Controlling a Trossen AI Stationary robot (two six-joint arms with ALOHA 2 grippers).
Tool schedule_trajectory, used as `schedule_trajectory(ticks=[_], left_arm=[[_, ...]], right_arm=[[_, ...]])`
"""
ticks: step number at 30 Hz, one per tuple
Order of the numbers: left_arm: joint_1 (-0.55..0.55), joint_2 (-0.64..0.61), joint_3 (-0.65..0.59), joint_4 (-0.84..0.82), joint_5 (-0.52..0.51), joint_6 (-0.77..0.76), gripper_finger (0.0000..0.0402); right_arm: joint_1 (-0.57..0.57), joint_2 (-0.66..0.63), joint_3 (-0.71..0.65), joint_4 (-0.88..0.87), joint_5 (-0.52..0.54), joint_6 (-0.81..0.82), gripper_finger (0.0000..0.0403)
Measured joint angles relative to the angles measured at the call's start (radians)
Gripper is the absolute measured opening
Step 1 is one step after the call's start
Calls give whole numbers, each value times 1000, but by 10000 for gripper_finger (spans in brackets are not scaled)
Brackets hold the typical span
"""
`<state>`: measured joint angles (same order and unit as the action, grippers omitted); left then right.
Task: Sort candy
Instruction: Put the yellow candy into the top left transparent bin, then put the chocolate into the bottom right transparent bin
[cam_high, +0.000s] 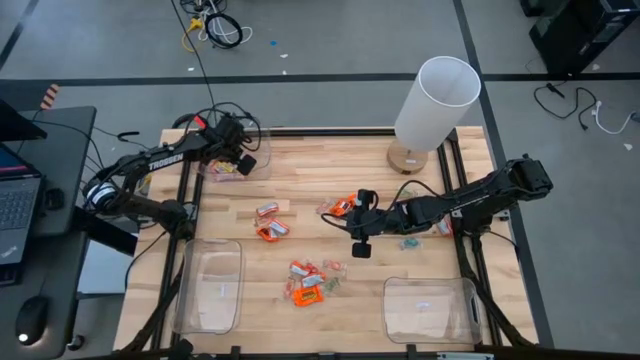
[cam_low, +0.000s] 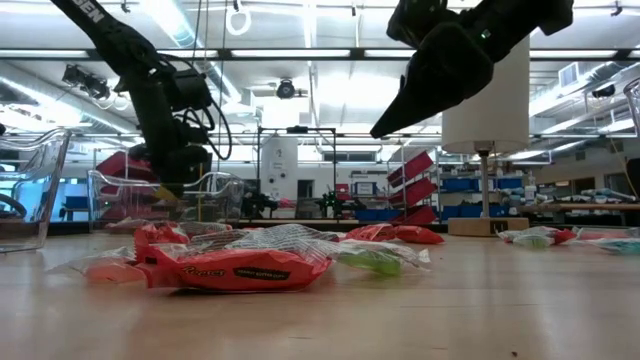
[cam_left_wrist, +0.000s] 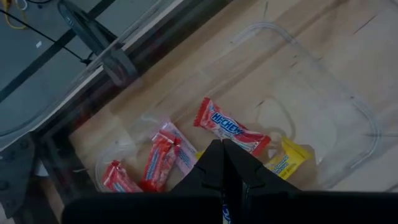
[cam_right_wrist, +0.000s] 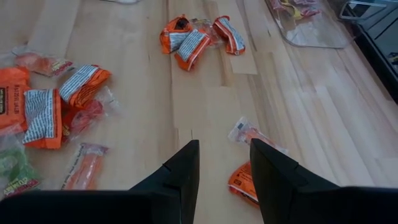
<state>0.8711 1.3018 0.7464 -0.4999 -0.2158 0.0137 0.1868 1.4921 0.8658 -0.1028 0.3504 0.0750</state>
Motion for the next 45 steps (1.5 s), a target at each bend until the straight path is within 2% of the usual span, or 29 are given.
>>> schedule_trajectory(ticks=[15, 28, 35, 45], left_arm=[[0, 0, 0, 0, -5, 1, 3], [0, 0, 1, -1, -23, 0, 54], [0, 0, 1, -1, -22, -1, 66], [-17, -6, 79, -38, -19, -20, 67]], right_arm=[[-2, 0, 0, 0, 0, 0, 128], [-2, 0, 0, 0, 0, 0, 128], [-2, 0, 0, 0, 0, 0, 128], [-5, 0, 0, 2, 0, 3, 128]])
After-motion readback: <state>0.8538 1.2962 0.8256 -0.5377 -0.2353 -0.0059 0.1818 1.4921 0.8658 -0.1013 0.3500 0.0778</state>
